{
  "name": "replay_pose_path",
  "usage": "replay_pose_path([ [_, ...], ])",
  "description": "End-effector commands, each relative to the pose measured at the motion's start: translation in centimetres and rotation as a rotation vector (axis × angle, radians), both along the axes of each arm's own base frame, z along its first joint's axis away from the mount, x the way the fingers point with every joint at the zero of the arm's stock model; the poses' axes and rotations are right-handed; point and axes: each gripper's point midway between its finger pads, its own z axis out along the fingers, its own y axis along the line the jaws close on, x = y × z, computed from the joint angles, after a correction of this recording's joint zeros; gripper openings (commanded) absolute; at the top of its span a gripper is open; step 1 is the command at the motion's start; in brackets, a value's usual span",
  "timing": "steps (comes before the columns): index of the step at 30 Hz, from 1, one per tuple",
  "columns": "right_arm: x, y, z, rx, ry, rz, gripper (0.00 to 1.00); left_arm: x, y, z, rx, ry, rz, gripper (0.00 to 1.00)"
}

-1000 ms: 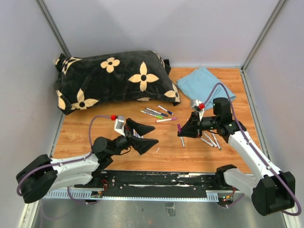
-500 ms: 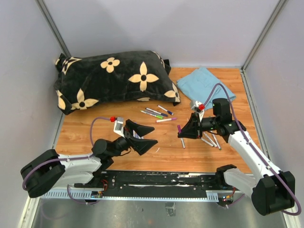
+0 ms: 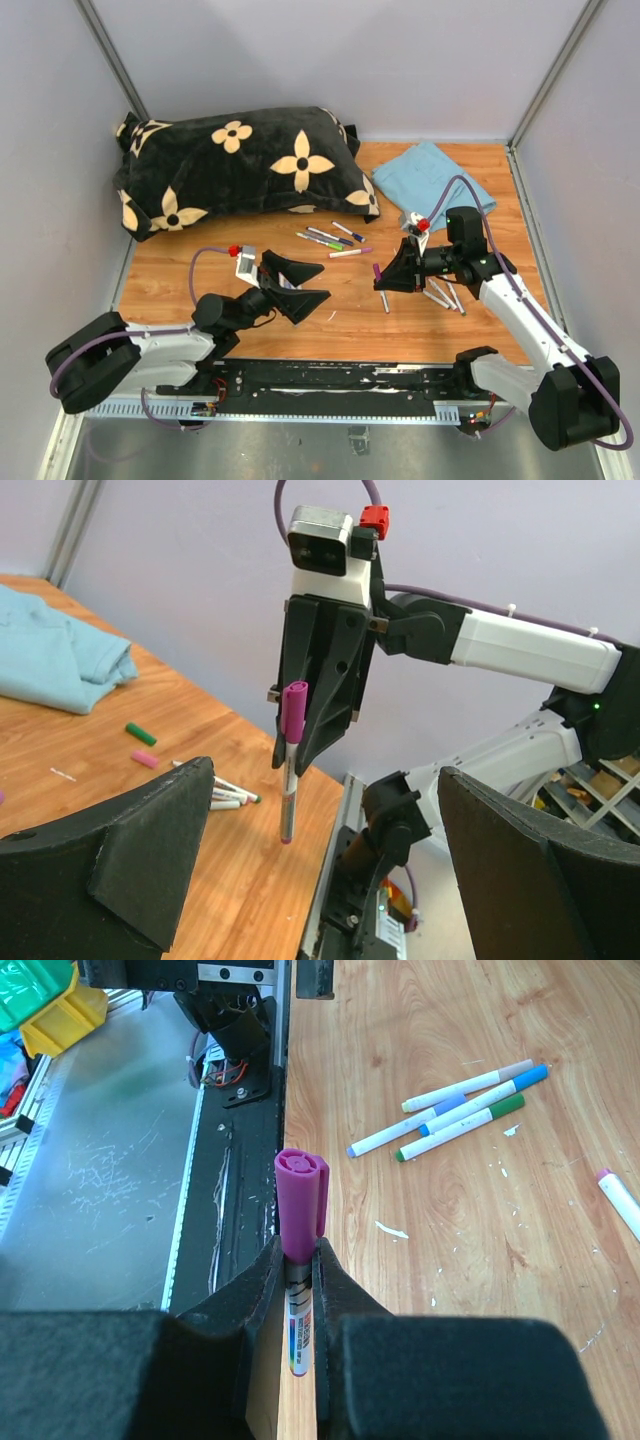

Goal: Open the pen caps
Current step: Pick up the pen from the center of the board.

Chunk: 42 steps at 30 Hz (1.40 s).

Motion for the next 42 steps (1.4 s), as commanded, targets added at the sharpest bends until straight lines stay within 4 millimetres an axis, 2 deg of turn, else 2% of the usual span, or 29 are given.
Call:
replay_pose_path([
  [1, 0.1, -0.1, 0.9, 0.021, -0.021, 0.013, 0.09, -0.1, 0.3, 0.5, -0.036, -0.004, 0.003, 0.98],
  [11, 0.0, -0.1, 0.9, 0.022, -0.021, 0.014, 0.09, 0.1, -0.8, -0.1, -0.018, 0.018, -0.028, 0.99],
  [26, 0.0, -0.1, 0.8, 0.022, -0.011, 0.016, 0.09, 0.7, -0.5, -0.2, -0.032, 0.048, 0.002, 0.99],
  [38, 0.1, 0.0, 0.7, 0.02, -0.004, 0.016, 0.09, 1.6, -1.1, 0.7, -0.094, 0.064, -0.018, 0.99],
  [42, 0.1, -0.1, 0.7, 0.021, -0.008, 0.015, 0.09, 2.3, -1.9, 0.9, -0.094, 0.075, -0.017, 0.98],
])
